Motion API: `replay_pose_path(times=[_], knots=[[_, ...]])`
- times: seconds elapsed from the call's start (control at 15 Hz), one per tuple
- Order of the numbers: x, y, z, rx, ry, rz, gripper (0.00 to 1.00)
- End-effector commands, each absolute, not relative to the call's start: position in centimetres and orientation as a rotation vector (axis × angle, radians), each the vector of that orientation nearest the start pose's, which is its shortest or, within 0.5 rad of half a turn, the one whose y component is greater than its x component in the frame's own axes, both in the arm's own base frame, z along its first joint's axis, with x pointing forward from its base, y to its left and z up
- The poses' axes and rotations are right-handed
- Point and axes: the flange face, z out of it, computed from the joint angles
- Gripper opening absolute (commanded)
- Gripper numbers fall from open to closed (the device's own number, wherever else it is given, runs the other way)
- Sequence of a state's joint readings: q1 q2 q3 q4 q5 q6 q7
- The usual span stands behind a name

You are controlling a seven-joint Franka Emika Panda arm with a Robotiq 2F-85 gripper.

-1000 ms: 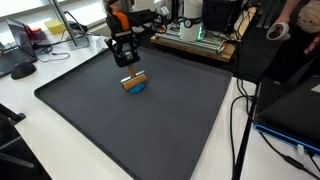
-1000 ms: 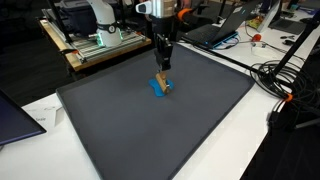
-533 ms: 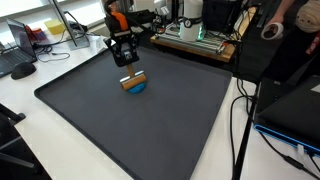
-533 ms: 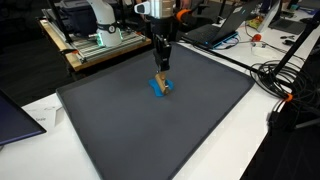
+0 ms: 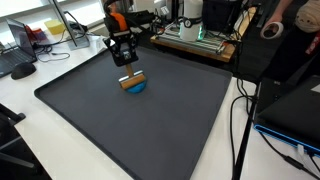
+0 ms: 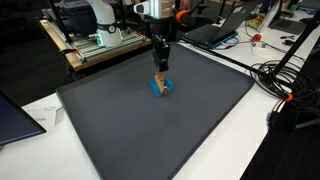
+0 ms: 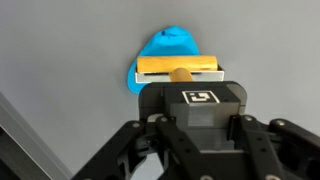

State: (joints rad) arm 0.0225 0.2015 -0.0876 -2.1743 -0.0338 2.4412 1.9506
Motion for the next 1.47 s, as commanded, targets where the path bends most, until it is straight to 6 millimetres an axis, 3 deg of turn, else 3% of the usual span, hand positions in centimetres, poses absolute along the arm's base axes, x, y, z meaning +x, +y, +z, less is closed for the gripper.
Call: replay_pose_path(times=[0.0,0.8,0.93,1.2,1.4], knots=[[54.9,-7.1,24.6,-1.754,2.675,-0.206,0.22],[54.5,-7.7,24.6,-1.821,2.680,-0.280,0.22],[54.1,-8.7,24.1,-1.856,2.686,-0.317,0.22],[52.9,-13.2,22.2,-1.916,2.711,-0.408,0.22],[52.9,-14.4,23.5,-1.925,2.728,-0.452,0.22]])
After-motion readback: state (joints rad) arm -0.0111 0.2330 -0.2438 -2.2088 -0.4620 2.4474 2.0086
